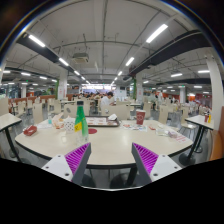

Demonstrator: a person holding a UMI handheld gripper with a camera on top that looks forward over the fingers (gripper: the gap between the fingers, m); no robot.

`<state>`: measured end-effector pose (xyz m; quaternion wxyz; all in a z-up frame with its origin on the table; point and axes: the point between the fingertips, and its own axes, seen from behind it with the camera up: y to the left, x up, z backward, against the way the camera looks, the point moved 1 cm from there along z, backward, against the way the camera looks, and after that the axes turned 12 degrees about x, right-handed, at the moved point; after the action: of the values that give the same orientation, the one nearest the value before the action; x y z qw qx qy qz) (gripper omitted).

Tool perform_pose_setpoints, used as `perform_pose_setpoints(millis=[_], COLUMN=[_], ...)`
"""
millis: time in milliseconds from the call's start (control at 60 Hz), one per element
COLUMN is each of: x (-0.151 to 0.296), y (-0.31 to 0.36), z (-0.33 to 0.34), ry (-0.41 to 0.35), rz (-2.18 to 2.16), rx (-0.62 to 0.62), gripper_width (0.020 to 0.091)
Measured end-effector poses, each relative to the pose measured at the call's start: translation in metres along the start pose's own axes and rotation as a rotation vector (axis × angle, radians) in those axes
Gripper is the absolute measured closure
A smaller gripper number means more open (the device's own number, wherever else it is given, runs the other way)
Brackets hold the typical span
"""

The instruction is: Pour water

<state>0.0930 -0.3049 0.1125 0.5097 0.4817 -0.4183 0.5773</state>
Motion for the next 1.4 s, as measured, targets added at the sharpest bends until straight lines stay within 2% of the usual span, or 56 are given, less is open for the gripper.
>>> perform_pose_setpoints(millis=[217, 383, 617, 733, 833, 950, 1000, 1033, 1067, 1233, 1283, 1400], x=[0.002, 0.011, 0.012, 0.016, 0.014, 0.016, 0.008, 0.000, 0.004, 0.004, 0.005, 0.005], y=[-0.006, 0.009, 0.057, 0.080, 0.088, 0.092, 0.093, 0.091, 0.090, 0.093, 0.093, 0.092], z=[-0.005, -0.031, -0.112, -0.148, -0.181, -0.225, -0.242, -0.255, -0.259, -0.266, -0.267, -0.271], ry=[0.004, -0.002, 0.053, 0.055, 0.099, 0.113, 0.142, 0.171, 0.143, 0.159, 0.155, 0.165], rz=[0.000, -0.033, -0.020, -0.024, -0.011, 0.030, 0.031, 0.023, 0.022, 0.020, 0.028, 0.056], rx=[0.001, 0.071, 0.137, 0.171, 0.147, 0.117, 0.097, 0.095, 0.077, 0.079, 0.095, 0.111], gripper_width=[0.0278, 0.0280, 0.0278, 0.0290, 0.0290, 0.0295, 0.0347, 0.0582, 0.0594, 0.0713, 0.0734, 0.0734])
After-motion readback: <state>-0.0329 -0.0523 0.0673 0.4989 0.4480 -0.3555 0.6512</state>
